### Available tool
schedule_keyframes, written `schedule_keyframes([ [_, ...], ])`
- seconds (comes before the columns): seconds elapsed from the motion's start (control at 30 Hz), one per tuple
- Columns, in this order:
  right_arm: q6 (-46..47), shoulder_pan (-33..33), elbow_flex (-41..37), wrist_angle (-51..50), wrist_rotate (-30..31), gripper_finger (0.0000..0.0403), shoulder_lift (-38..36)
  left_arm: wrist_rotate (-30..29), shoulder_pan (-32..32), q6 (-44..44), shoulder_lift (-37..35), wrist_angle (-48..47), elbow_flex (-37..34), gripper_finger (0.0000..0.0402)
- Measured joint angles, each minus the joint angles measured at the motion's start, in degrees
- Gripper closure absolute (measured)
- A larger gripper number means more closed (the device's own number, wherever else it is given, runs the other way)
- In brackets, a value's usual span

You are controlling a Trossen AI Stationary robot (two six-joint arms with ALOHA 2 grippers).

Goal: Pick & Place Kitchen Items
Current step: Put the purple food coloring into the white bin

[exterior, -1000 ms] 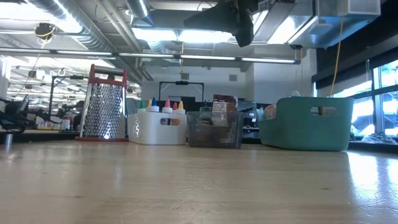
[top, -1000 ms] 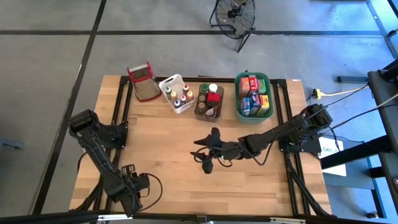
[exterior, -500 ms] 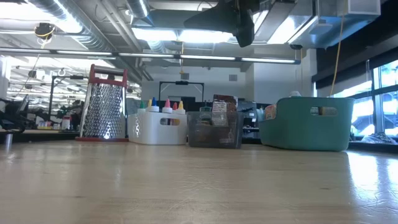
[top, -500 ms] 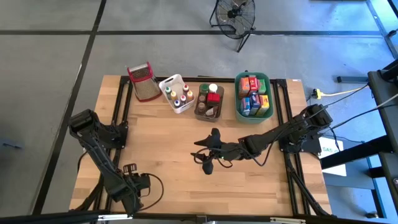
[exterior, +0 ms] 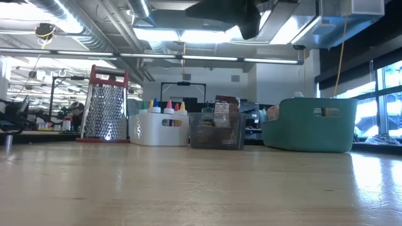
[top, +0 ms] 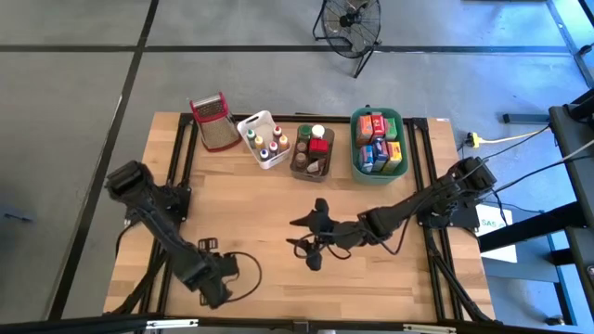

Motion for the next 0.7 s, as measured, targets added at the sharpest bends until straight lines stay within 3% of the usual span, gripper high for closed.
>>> schedule_keyframes([
  [0.13, -4.7, 1.0, 0.0, 2.4, -1.0, 0.0161, 0.0, -0.3, 4.4, 7.0, 0.0, -1.4, 1.4, 0.0261],
  [0.3, -19.2, 4.4, 0.0, 6.3, -5.0, 0.0161, -1.4, -2.4, 11.2, 16.5, 0.0, -7.8, 4.8, 0.0261],
  [0.63, -41.9, 14.2, 0.1, 3.5, -4.1, 0.0161, -7.2, -7.7, 24.7, 35.3, 0.0, -14.3, 14.3, 0.0261],
  [0.7, -44.3, 15.7, 0.1, 0.9, -1.0, 0.0161, -8.1, -9.3, 27.5, 38.9, 0.0, -15.1, 16.4, 0.0261],
])
